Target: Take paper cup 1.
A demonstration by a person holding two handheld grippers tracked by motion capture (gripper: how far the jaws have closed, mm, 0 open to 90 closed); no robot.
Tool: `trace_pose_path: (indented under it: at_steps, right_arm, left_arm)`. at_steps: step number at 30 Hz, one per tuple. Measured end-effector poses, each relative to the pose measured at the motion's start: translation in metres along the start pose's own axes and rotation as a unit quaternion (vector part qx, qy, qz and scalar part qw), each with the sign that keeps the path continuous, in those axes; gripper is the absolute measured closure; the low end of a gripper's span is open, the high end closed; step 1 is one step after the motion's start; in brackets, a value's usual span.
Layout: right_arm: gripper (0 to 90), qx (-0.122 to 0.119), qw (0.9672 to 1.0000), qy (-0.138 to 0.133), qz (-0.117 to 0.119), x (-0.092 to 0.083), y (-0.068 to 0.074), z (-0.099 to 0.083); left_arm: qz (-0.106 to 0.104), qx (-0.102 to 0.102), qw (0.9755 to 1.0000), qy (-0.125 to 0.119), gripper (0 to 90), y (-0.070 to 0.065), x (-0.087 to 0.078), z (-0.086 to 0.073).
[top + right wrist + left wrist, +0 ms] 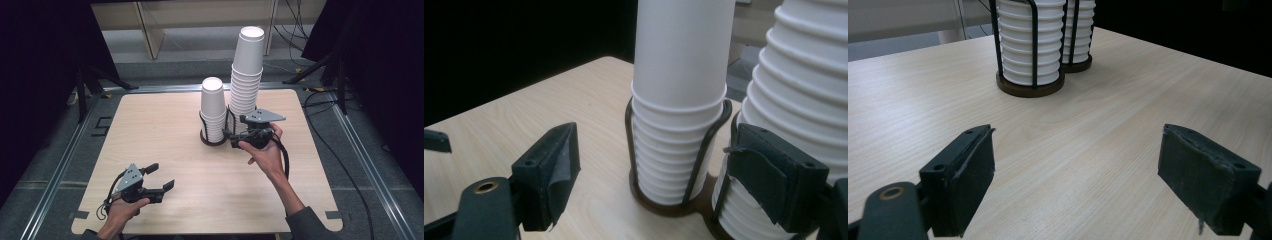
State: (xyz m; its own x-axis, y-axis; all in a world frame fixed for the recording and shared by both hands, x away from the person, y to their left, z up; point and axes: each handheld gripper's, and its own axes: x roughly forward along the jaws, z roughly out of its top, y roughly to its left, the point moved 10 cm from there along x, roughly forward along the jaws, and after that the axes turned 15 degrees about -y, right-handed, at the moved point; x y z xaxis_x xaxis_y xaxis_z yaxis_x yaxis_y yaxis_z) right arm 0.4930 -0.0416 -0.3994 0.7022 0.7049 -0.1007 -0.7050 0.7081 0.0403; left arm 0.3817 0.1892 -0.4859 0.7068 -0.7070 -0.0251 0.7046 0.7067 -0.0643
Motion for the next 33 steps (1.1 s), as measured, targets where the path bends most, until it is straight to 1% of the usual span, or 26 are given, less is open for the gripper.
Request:
trace_pose_path:
  at_steps: [1, 2, 3, 4, 5, 6, 9, 10, 11, 12, 13, 14, 16, 17, 18, 19, 21, 22, 23, 25, 26, 27, 28, 30, 31, 33]
  right_arm:
    - [20.2, 0.005, 1.0, 0.002, 0.001, 0.004, 0.001, 0.001]
    - [20.2, -0.002, 1.0, -0.002, 0.002, 0.006, -0.001, 0.003]
    - [20.2, -0.002, 1.0, -0.002, 0.002, 0.006, -0.001, 0.003]
    - [20.1, 0.009, 1.0, 0.0, 0.002, 0.009, 0.001, 0.003]
    - [19.9, -0.002, 1.0, -0.008, -0.002, 0.013, -0.003, 0.006]
    - [19.8, 0.019, 0.9998, -0.011, 0.004, 0.019, -0.001, 0.009]
    - [19.7, 0.027, 0.9995, -0.016, 0.002, 0.024, -0.001, 0.012]
    - [19.7, 0.018, 0.9997, -0.014, 0.0, 0.029, -0.001, 0.014]
    - [19.7, 0.018, 0.9997, -0.014, 0.0, 0.029, -0.001, 0.014]
    - [19.7, 0.012, 0.9998, -0.017, -0.004, 0.031, -0.003, 0.017]
    - [19.8, 0.012, 0.9997, -0.023, -0.001, 0.036, -0.001, 0.019]
    - [19.6, 0.006, 0.9997, -0.02, -0.008, 0.041, -0.003, 0.022]
    - [19.6, 0.01, 0.9996, -0.026, -0.006, 0.044, -0.002, 0.023]
    - [19.5, 0.008, 0.9997, -0.023, -0.01, 0.046, -0.003, 0.024]
    - [19.4, 0.008, 0.9995, -0.025, -0.019, 0.051, -0.005, 0.027]
    - [19.4, 0.008, 0.9995, -0.025, -0.019, 0.051, -0.005, 0.027]
    - [19.4, 0.006, 0.9993, -0.022, -0.029, 0.056, -0.006, 0.028]
    - [19.4, 0.005, 0.9991, -0.027, -0.031, 0.059, -0.007, 0.03]
    - [19.4, 0.002, 0.999, -0.024, -0.039, 0.061, -0.008, 0.031]
    - [19.4, 0.003, 0.9988, -0.026, -0.042, 0.065, -0.008, 0.033]
    - [19.3, 0.015, 0.9986, -0.026, -0.043, 0.068, -0.007, 0.033]
    - [19.3, 0.003, 0.9986, -0.022, -0.047, 0.07, -0.009, 0.033]
    - [19.1, 0.007, 0.9983, -0.026, -0.052, 0.074, -0.009, 0.034]
    - [19.0, 0.008, 0.9983, -0.027, -0.051, 0.077, -0.009, 0.033]
    - [18.6, 0.01, 0.9979, -0.023, -0.06, 0.081, -0.01, 0.032]
    - [18.6, 0.007, 0.9975, -0.029, -0.064, 0.084, -0.011, 0.033]
  left_arm:
    - [0.001, 0.0, 1.0, 0.001, 14.7, 0.0, 0.0, 0.0]
    - [0.0, -0.001, 1.0, -0.001, 14.7, -0.001, 0.0, 0.0]
    - [0.0, -0.001, 1.0, -0.001, 14.7, -0.001, 0.0, 0.0]
    - [0.002, 0.0, 1.0, 0.004, 14.7, 0.0, -0.001, 0.0]
    - [0.001, -0.001, 1.0, 0.001, 14.6, 0.0, 0.0, 0.0]
    - [0.001, 0.0, 1.0, 0.001, 14.7, 0.0, 0.0, 0.0]
    - [0.001, -0.001, 1.0, 0.0, 14.7, 0.0, 0.0, 0.0]
    - [0.001, -0.001, 1.0, 0.001, 14.7, 0.0, 0.0, 0.0]
    - [0.001, -0.001, 1.0, 0.001, 14.7, 0.0, 0.0, 0.0]
    - [0.0, 0.001, 1.0, 0.001, 14.7, 0.0, 0.0, 0.0]
    - [0.0, 0.001, 1.0, 0.002, 14.7, 0.0, 0.0, 0.0]
    - [0.001, 0.0, 1.0, 0.003, 14.7, 0.0, 0.0, -0.001]
    - [0.0, 0.0, 1.0, 0.002, 14.7, 0.0, 0.0, 0.0]
    - [0.001, 0.0, 1.0, 0.002, 14.7, 0.0, 0.0, 0.0]
    - [0.001, 0.0, 1.0, 0.002, 14.7, 0.0, 0.0, 0.0]
    - [0.001, 0.0, 1.0, 0.002, 14.7, 0.0, 0.0, 0.0]
    - [0.0, 0.0, 1.0, 0.001, 14.7, 0.0, 0.0, 0.0]
    - [0.001, 0.0, 1.0, 0.003, 14.7, 0.0, -0.001, 0.0]
    - [0.004, 0.001, 1.0, 0.008, 14.7, 0.0, -0.002, 0.0]
    - [0.004, 0.001, 1.0, 0.008, 14.7, 0.0, -0.002, 0.0]
    - [0.004, 0.001, 1.0, 0.008, 14.7, 0.0, -0.002, 0.0]
    - [0.004, 0.001, 1.0, 0.007, 14.7, 0.0, -0.002, 0.0]
    - [0.004, 0.001, 1.0, 0.007, 14.7, 0.0, -0.002, 0.0]
    - [0.004, 0.001, 1.0, 0.007, 14.7, 0.0, -0.002, 0.0]
    - [0.004, 0.001, 1.0, 0.007, 14.7, 0.0, -0.002, 0.0]
    - [0.004, 0.001, 1.0, 0.008, 14.7, 0.0, -0.002, 0.0]
